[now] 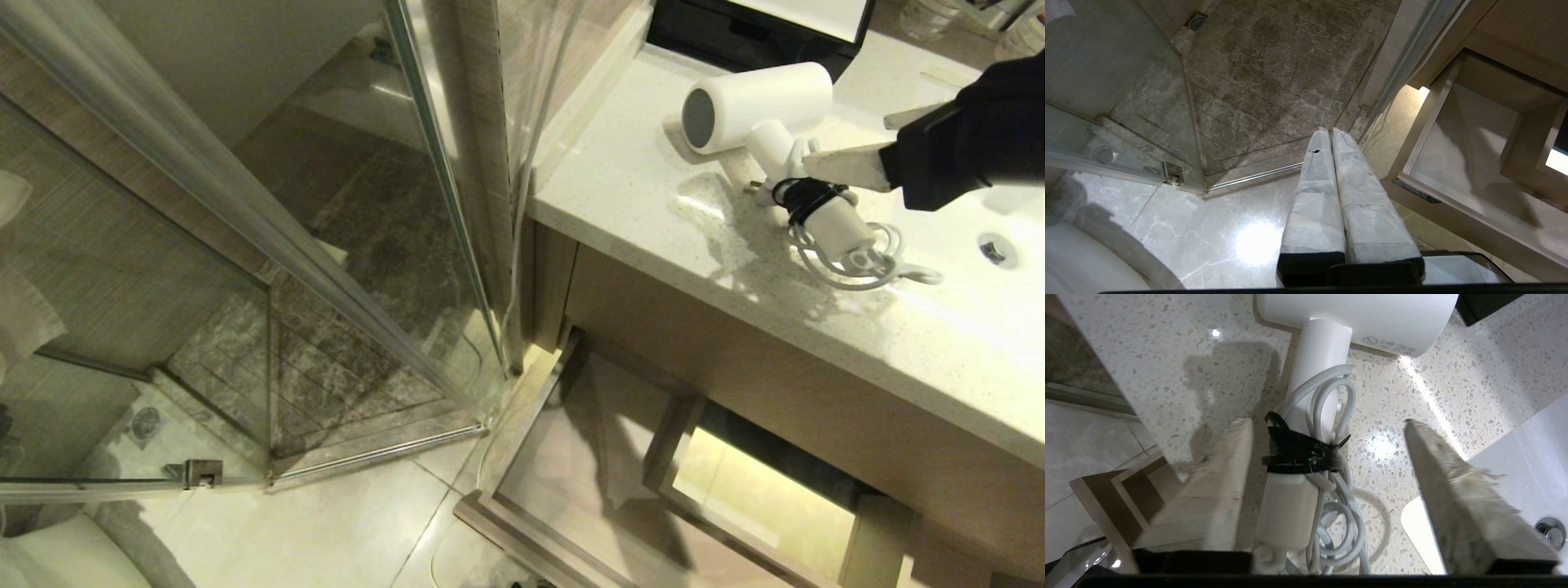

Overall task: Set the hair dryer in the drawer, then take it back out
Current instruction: Place it on the countertop, then close the drawer

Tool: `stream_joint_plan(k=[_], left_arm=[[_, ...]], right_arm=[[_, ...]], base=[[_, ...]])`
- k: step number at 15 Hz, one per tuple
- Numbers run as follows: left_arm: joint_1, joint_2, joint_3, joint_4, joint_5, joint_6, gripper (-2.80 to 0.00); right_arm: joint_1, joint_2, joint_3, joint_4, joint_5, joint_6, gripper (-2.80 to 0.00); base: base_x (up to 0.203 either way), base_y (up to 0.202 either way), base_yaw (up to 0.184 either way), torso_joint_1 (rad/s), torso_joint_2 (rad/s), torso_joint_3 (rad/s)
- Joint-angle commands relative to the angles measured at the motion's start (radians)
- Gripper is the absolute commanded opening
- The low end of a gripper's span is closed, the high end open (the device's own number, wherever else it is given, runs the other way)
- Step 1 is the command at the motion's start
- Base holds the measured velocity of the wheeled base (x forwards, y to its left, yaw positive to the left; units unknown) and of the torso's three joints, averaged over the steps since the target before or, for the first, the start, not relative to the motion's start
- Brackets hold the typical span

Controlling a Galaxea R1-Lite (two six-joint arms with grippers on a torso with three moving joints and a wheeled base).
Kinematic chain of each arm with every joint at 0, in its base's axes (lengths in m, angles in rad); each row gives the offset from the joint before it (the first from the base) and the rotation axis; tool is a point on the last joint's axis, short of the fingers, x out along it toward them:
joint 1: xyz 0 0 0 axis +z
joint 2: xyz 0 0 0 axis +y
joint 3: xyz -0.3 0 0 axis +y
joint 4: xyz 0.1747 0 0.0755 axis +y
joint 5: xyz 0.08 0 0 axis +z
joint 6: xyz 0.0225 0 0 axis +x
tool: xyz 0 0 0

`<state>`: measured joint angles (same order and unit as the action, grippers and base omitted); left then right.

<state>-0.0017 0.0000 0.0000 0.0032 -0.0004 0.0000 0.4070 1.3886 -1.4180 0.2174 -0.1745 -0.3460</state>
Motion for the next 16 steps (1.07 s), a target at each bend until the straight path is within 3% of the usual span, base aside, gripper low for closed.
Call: stream_joint_plan(k=[1, 3, 6, 9, 16], left_arm=[[0.000, 0.000, 0.002, 0.000, 0.000, 0.000, -2.80], [0.000, 0.000, 0.002, 0.000, 0.000, 0.000, -2.80], [0.000, 0.000, 0.002, 0.000, 0.000, 0.000, -2.80], [0.000, 0.000, 0.002, 0.000, 0.000, 0.000, -2.80], [0.000, 0.000, 0.002, 0.000, 0.000, 0.000, -2.80]], right_arm=[[-0.002, -0.095, 0.024, 0.012, 0.000, -0.002, -2.80], [-0.009, -0.112, 0.045, 0.023, -0.002, -0.018, -2.80], [-0.049, -0.336, 0.229, 0.041, -0.006, -0.071, -2.80], [-0.143, -0.480, 0.364, 0.054, -0.011, -0.115, -2.80], [-0.226, -0.539, 0.365, 0.079, -0.014, -0.116, -2.80]], base=[[0.000, 0.000, 0.000, 0.000, 0.00, 0.000], [0.000, 0.000, 0.000, 0.000, 0.00, 0.000], [0.000, 0.000, 0.000, 0.000, 0.00, 0.000], [0.000, 0.000, 0.000, 0.000, 0.00, 0.000], [0.000, 0.000, 0.000, 0.000, 0.00, 0.000]])
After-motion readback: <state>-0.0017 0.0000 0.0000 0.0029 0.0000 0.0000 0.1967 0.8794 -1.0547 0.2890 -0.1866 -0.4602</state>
